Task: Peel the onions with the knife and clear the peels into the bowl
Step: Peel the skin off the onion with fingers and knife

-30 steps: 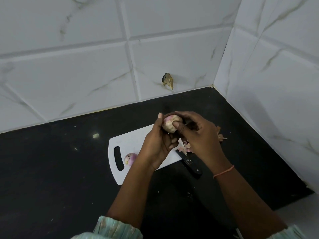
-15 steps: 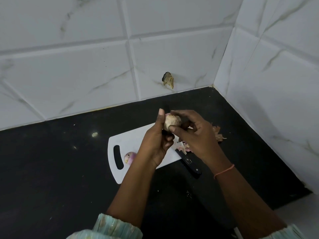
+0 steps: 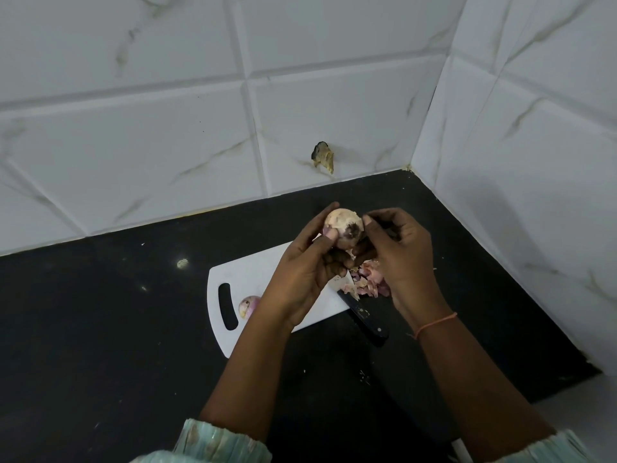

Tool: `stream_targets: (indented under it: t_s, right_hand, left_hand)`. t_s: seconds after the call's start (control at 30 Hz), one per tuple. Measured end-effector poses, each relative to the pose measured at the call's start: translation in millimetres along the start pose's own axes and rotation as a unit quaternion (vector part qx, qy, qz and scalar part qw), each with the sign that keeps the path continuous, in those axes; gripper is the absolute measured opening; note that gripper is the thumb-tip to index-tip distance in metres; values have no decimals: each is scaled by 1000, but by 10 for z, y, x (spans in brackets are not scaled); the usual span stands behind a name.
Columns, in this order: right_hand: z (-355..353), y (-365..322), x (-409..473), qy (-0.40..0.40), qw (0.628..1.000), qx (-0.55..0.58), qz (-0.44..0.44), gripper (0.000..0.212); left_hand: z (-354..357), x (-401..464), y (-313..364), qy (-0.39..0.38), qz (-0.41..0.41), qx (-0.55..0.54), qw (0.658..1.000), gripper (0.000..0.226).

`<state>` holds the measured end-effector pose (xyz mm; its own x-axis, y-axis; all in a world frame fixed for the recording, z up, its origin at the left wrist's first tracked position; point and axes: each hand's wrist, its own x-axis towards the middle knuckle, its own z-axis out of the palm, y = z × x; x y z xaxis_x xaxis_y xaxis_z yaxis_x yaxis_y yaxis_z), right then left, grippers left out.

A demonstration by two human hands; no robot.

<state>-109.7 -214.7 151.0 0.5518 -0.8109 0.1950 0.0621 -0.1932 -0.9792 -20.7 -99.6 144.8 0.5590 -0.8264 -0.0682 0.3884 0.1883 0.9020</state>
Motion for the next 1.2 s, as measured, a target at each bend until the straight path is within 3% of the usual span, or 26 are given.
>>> stream_targets:
  t_s: [0.13, 0.27, 0.63, 1.03, 1.2]
  right_hand:
    - [-59, -33, -26, -60, 998, 9, 3, 8]
    - [-57, 17, -24, -94, 983, -111, -110, 26]
    - [-100, -38, 17, -68, 953, -176, -235, 15]
    - [-24, 17, 72, -111, 916, -309, -230, 9]
    - [21, -32, 75, -114, 951, -260, -119, 12]
  left_hand:
    - [-8, 6, 8, 0, 33, 2, 999, 42]
    - [25, -17, -13, 0, 57, 38, 998, 45]
    - [-43, -3, -29, 22, 81, 112, 990, 46]
    - [-5, -3, -88, 57, 30, 102, 993, 38]
    - [39, 23, -93, 63, 7, 71, 995, 35]
